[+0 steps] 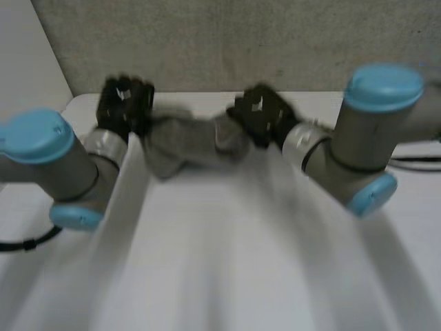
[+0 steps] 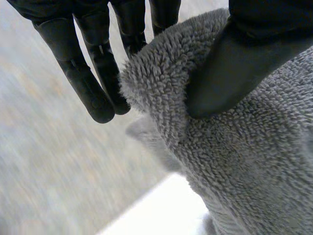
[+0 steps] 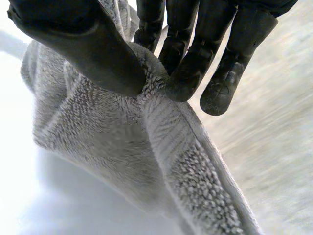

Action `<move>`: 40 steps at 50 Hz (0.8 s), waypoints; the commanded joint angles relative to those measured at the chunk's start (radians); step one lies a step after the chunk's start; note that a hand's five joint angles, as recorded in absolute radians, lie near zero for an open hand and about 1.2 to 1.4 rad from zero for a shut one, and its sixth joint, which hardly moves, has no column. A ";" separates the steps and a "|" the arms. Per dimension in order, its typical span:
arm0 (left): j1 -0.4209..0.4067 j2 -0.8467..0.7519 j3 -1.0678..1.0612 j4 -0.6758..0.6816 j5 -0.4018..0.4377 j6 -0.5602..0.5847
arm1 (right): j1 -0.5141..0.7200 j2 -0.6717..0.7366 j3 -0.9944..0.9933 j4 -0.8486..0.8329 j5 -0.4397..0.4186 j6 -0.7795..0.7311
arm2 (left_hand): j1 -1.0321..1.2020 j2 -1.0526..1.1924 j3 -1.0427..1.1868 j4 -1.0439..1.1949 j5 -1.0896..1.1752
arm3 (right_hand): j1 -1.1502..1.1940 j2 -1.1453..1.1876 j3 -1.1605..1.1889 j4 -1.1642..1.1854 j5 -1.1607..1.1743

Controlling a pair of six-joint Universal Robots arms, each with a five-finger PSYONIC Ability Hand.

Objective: Fold the towel.

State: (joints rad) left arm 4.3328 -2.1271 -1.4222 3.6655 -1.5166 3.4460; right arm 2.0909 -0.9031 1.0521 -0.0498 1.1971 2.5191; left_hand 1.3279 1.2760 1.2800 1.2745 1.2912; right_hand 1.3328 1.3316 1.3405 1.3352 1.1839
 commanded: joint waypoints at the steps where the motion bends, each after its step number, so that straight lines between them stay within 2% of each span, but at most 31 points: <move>1: 0.030 -0.042 -0.092 -0.070 -0.013 0.157 | 0.003 0.038 0.123 -0.002 0.048 -0.052 | -0.316 -0.264 -0.268 -0.262 -0.454 | 0.063 0.065 0.056 0.061 0.038; 6: 0.033 0.005 -0.152 -0.169 -0.016 0.186 | -0.008 0.000 0.173 0.001 0.120 -0.066 | -0.366 -0.314 -0.318 -0.312 -0.504 | 0.063 0.065 0.056 0.061 0.038; 17: 0.014 0.167 -0.264 -0.225 -0.016 0.154 | -0.006 -0.166 0.272 0.013 0.131 -0.060 | -0.398 -0.346 -0.350 -0.345 -0.536 | 0.063 0.065 0.056 0.061 0.038; 25: 0.002 0.277 -0.419 -0.226 -0.013 0.130 | -0.006 -0.211 0.325 0.209 0.137 -0.063 | -0.718 -0.666 -0.670 -0.665 -0.856 | 0.063 0.065 0.056 0.061 0.038; 27: -0.001 0.297 -0.454 -0.226 -0.010 0.131 | -0.006 -0.211 0.345 0.261 0.128 -0.062 | -0.911 -0.859 -0.863 -0.857 -1.049 | 0.063 0.065 0.056 0.061 0.038; 28: -0.001 0.297 -0.454 -0.226 -0.010 0.131 | -0.006 -0.211 0.345 0.261 0.128 -0.062 | -0.912 -0.860 -0.864 -0.858 -1.050 | 0.063 0.065 0.056 0.061 0.038; 30: 0.001 0.308 -0.463 -0.225 0.003 0.136 | -0.012 -0.211 0.367 0.243 0.128 -0.060 | -1.087 -1.035 -1.039 -1.034 -1.225 | 0.063 0.065 0.056 0.061 0.038; 36: 0.013 0.322 -0.442 -0.219 0.007 0.142 | -0.035 -0.211 0.391 0.183 0.130 -0.059 | -1.132 -1.080 -1.084 -1.079 -1.270 | 0.063 0.065 0.056 0.061 0.038; 40: 0.027 0.334 -0.405 -0.213 0.064 0.145 | -0.057 -0.206 0.416 0.121 0.130 -0.059 | -1.135 -1.083 -1.087 -1.082 -1.273 | 0.063 0.065 0.056 0.061 0.038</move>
State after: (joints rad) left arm 4.3417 -1.8041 -1.8713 3.4475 -1.5054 3.5859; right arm 2.0587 -1.1141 1.4414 0.1489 1.3266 2.4600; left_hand 0.2836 0.2742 0.2660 0.2777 0.2401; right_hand 1.3329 1.3316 1.3405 1.3355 1.1839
